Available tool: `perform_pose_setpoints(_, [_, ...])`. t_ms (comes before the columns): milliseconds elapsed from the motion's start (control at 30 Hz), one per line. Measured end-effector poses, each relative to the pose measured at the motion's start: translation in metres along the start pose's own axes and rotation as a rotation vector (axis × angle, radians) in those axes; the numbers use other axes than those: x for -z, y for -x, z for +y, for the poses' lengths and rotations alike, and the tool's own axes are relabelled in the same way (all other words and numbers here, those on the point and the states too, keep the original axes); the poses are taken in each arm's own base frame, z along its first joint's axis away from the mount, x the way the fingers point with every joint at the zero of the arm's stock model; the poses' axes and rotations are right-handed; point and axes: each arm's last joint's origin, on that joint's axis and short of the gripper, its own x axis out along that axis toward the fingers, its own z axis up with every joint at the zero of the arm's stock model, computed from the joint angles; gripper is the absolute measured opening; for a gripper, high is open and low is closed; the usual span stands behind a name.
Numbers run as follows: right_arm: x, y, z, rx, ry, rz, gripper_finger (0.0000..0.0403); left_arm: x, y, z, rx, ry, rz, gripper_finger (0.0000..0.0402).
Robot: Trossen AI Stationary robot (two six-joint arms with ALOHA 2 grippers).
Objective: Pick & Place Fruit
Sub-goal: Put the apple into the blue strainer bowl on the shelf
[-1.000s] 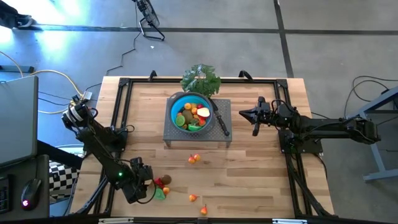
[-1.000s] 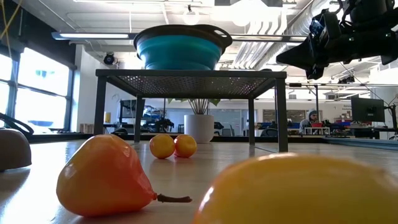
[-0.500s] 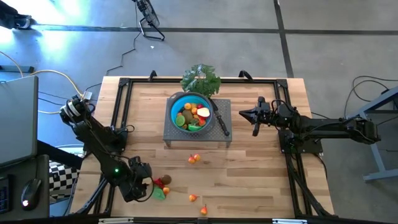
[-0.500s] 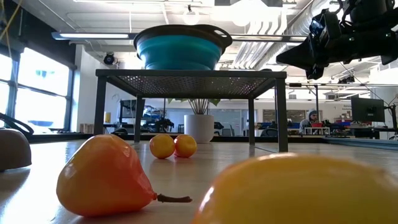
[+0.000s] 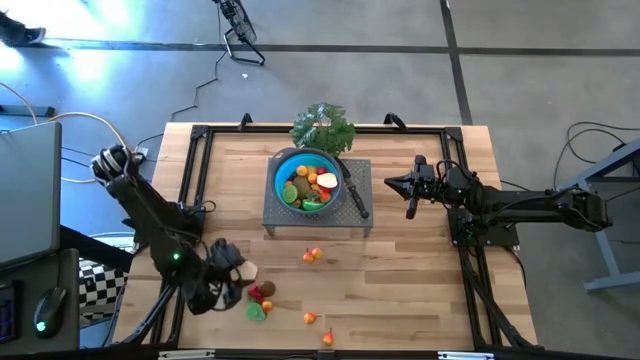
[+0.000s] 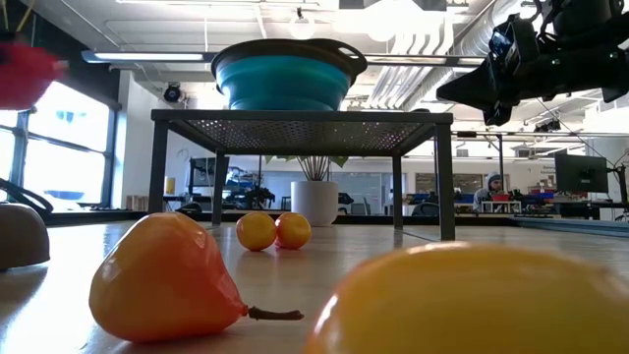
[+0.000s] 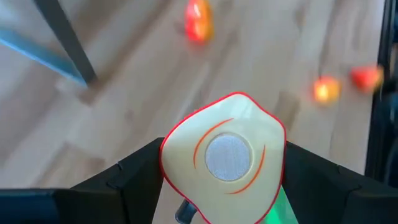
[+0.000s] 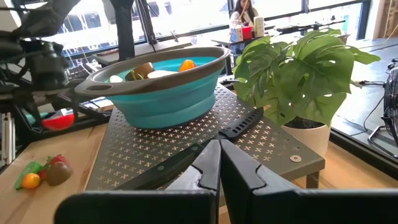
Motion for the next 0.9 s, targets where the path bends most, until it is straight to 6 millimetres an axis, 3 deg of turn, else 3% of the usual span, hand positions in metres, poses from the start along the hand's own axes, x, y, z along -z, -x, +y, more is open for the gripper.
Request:
perform_pose_setpoints(300, [0.000,0.000,0.000,0.000,0.000,0.000,0.0002,-0.042,-0.010,0.015,-0.087,0.147,-0.211,0.0271])
perform_pose_setpoints(667, [0.000,0.000,0.000,0.001,0.030,0.000,0.0002,-0.101,-0.021,-0.001,0.060,0.048,-0.482,0.0271])
perform_pose_setpoints(900, [0.000,0.000,0.000,0.001,0.027,0.001,0.0002,-0.139,-0.022,0.008,0.043,0.072,-0.670,0.0271])
